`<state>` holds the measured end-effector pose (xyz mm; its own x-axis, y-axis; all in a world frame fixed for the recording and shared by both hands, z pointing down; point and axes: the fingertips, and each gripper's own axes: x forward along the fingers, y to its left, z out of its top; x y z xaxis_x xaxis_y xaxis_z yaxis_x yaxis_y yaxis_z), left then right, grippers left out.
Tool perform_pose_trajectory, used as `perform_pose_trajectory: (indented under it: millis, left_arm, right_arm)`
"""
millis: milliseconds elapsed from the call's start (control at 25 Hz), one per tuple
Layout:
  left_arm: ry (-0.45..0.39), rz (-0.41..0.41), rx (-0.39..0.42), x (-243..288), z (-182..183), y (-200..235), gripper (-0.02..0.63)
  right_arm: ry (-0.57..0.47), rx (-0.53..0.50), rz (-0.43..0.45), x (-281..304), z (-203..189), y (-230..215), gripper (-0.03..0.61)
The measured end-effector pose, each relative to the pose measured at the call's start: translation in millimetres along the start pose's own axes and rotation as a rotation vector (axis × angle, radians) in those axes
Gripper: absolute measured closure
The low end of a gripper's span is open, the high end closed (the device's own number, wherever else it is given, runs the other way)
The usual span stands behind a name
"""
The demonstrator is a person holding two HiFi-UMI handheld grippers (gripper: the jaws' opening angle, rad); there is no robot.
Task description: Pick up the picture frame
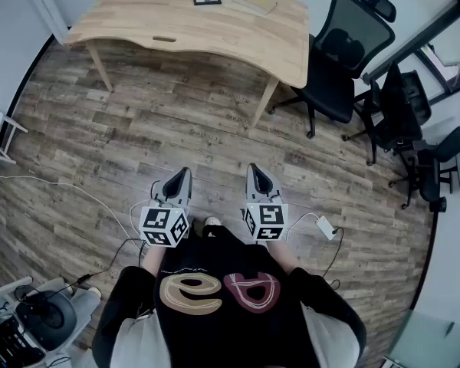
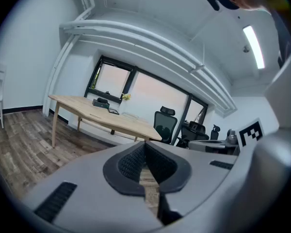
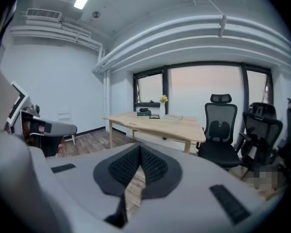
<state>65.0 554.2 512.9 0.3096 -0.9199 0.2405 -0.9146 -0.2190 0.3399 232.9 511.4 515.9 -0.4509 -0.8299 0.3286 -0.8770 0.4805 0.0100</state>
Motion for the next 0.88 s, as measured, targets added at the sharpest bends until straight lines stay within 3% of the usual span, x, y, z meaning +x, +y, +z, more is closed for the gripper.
perform_pose_trajectory:
  millis: [280, 440, 680, 880]
  left_arm:
    - [0.001, 0.003, 0.038, 3, -8, -12, 0.597]
    - [0.001, -0.008, 0.021, 18, -5, -3, 0.597]
    - [0.004, -0.071, 0.003, 73, 17, 27, 0.597]
    - [0.02, -0.106, 0.029, 129, 50, 72, 0.595]
  right_arm:
    - [-0.032, 0.055, 0.002, -9, -10, -15, 0.569]
    - [-0.062, 0.033, 0.023, 3, -2, -13, 0.569]
    - [-0.07, 0.059, 0.01, 60, 17, -22, 0.569]
    - [-0.082, -0.032, 0.051, 130, 53, -8, 0.569]
